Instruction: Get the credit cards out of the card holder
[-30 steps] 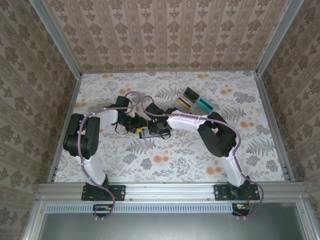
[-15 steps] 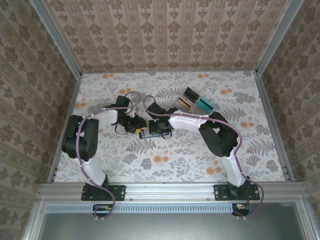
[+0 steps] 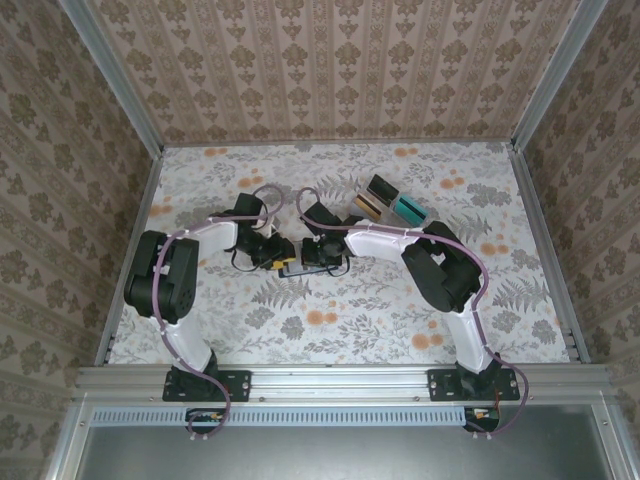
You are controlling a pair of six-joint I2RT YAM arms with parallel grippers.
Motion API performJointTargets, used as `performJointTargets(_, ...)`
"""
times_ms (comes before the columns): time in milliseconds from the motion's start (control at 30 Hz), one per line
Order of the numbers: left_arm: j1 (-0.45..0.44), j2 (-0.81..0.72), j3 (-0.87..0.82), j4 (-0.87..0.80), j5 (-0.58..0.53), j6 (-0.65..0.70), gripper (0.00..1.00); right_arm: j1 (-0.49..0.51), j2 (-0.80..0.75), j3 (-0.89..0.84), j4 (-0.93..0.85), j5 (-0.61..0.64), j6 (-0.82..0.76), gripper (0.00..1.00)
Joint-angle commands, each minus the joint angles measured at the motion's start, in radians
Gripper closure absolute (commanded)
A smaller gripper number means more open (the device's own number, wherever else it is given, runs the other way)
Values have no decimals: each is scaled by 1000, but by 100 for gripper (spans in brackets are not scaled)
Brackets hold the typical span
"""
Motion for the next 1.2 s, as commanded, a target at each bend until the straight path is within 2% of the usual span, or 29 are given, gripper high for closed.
performJointTargets(0, -5, 22, 6, 0, 28, 11, 67, -6, 53, -49, -67, 14, 22, 98)
performJointTargets(133, -5, 25, 6, 26, 72, 8, 72, -8, 47, -49, -58, -2, 24, 96)
performJointTargets(167, -4, 24, 5, 26, 66, 10, 76, -11, 45, -47, -55, -12, 25, 95)
performJointTargets(267, 2, 13, 4, 4, 10, 27, 86, -18, 9, -48, -41, -19, 19, 87)
performJointTargets(367, 23, 2, -10, -3, 1, 38, 92, -25, -45, -43, -39, -19, -2, 79)
performJointTargets(600, 53, -32, -29, -40, -11, 71, 93, -30, -173, -104, 45, -92, 20, 63)
performJointTargets(700, 51, -42, -27, -27, 23, 73, 88, -32, -213, -154, 100, -100, 39, 58)
performJointTargets(900, 32, -46, -21, 74, 166, 19, 61, -45, -293, -246, 149, -45, 54, 46)
performJointTargets(1000, 10, -38, -3, 118, 188, -24, 49, -51, -335, -288, 165, -13, 58, 43)
performJointTargets(1167, -25, -22, 39, 190, 184, -89, 37, -64, -400, -344, 187, 31, 50, 39)
